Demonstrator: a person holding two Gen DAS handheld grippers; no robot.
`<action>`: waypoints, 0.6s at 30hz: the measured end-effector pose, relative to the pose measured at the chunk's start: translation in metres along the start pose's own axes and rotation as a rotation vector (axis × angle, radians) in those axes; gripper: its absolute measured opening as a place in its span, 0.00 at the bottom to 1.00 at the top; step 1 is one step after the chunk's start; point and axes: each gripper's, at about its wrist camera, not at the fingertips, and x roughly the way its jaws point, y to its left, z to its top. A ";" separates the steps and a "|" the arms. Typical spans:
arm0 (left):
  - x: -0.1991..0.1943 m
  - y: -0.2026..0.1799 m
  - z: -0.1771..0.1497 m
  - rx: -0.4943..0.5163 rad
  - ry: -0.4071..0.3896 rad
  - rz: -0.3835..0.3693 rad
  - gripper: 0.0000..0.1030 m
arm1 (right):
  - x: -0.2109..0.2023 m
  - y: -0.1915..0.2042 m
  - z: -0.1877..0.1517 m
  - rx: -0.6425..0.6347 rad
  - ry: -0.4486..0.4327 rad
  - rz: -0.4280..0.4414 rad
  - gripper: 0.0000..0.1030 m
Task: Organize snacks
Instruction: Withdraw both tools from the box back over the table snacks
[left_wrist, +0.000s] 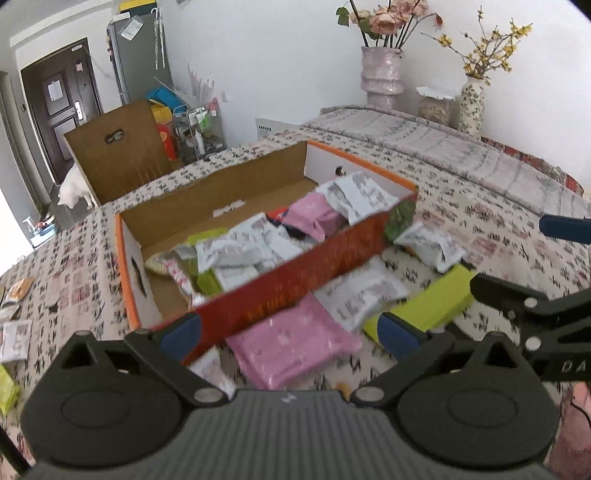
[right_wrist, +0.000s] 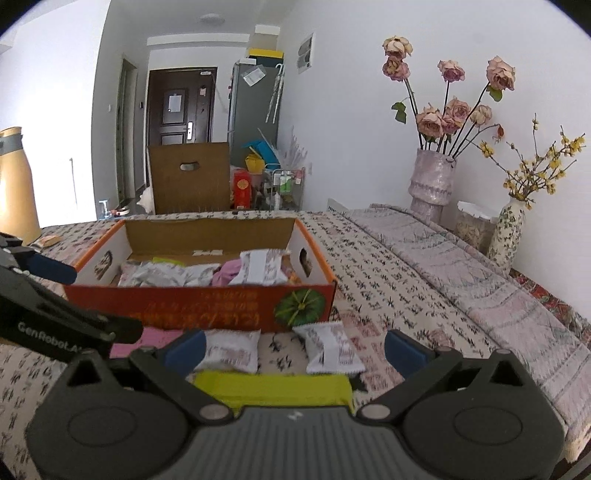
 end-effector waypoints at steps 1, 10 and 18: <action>-0.002 0.000 -0.005 0.000 0.002 0.002 1.00 | -0.002 0.001 -0.003 -0.001 0.007 0.001 1.00; -0.006 0.010 -0.039 -0.002 0.015 -0.015 1.00 | -0.005 0.004 -0.024 0.000 0.071 -0.017 1.00; -0.013 0.022 -0.051 -0.020 -0.048 -0.062 1.00 | 0.007 0.010 -0.027 0.027 0.097 -0.055 1.00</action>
